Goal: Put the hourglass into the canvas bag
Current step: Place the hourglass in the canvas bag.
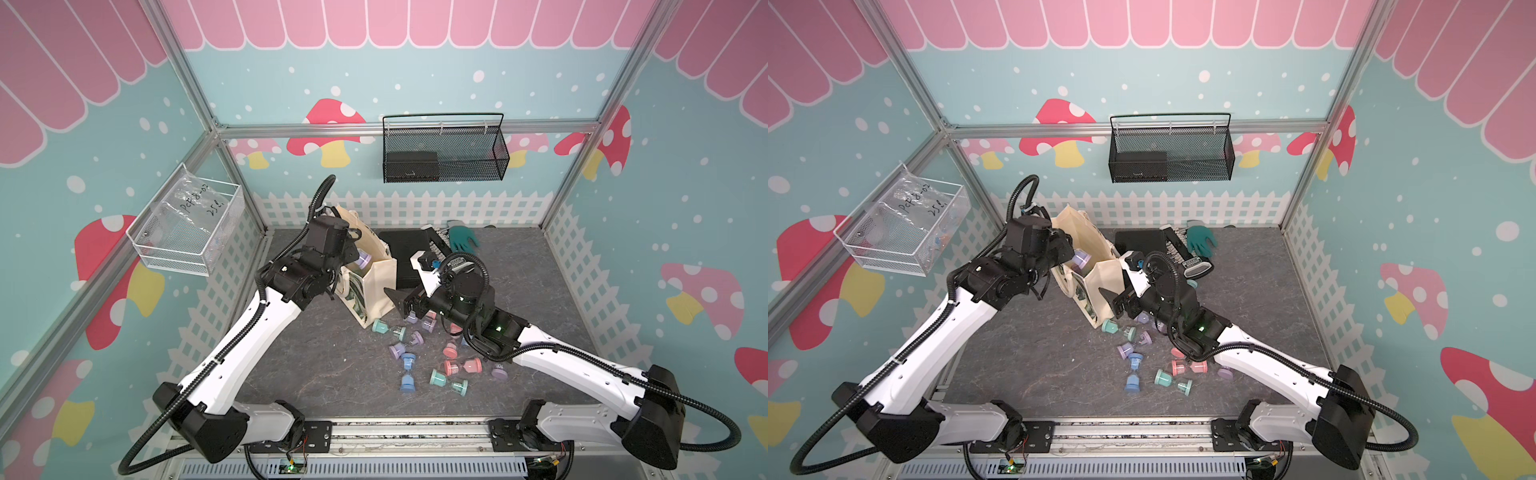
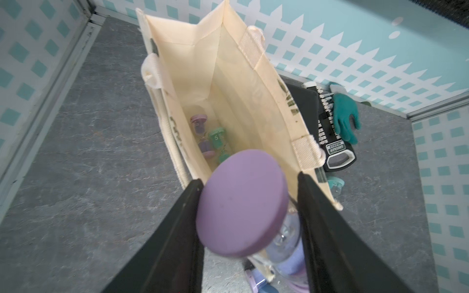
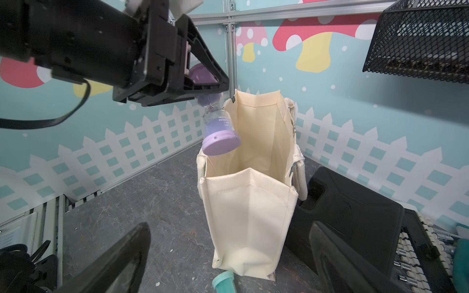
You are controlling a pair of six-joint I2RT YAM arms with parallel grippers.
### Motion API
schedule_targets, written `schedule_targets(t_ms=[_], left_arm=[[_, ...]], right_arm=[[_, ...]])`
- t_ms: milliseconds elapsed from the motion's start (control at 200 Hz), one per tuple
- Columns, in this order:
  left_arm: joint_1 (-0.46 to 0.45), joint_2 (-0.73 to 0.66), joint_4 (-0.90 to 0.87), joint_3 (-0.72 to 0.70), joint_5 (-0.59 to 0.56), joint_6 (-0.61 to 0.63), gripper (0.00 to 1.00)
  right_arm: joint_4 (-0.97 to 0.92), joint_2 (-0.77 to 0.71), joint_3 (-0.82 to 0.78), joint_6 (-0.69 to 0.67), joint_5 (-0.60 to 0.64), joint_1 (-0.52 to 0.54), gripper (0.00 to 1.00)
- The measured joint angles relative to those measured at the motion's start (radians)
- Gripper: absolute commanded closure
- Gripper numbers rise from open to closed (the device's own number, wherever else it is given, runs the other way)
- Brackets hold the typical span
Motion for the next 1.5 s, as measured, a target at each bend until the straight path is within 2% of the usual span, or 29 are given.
schedule_targets(t_ms=[295, 575, 1196, 1361, 1496], left_arm=[[0.126, 0.225, 0.044, 0.095, 0.116, 0.026, 0.63], [0.184, 0.402, 0.047, 0.171, 0.198, 0.063, 0.64], [0.205, 0.669, 0.021, 0.230, 0.241, 0.148, 0.58], [0.205, 0.690, 0.018, 0.230, 0.241, 0.157, 0.54], [0.205, 0.690, 0.017, 0.230, 0.233, 0.161, 0.45]], right_arm=[[-0.018, 0.045, 0.043, 0.006, -0.027, -0.037, 0.00], [-0.031, 0.077, 0.048, 0.013, -0.056, -0.071, 0.00], [-0.032, 0.156, 0.058, 0.025, -0.135, -0.108, 0.00], [-0.030, 0.156, 0.058, 0.031, -0.136, -0.117, 0.00], [-0.030, 0.156, 0.058, 0.036, -0.138, -0.123, 0.00]])
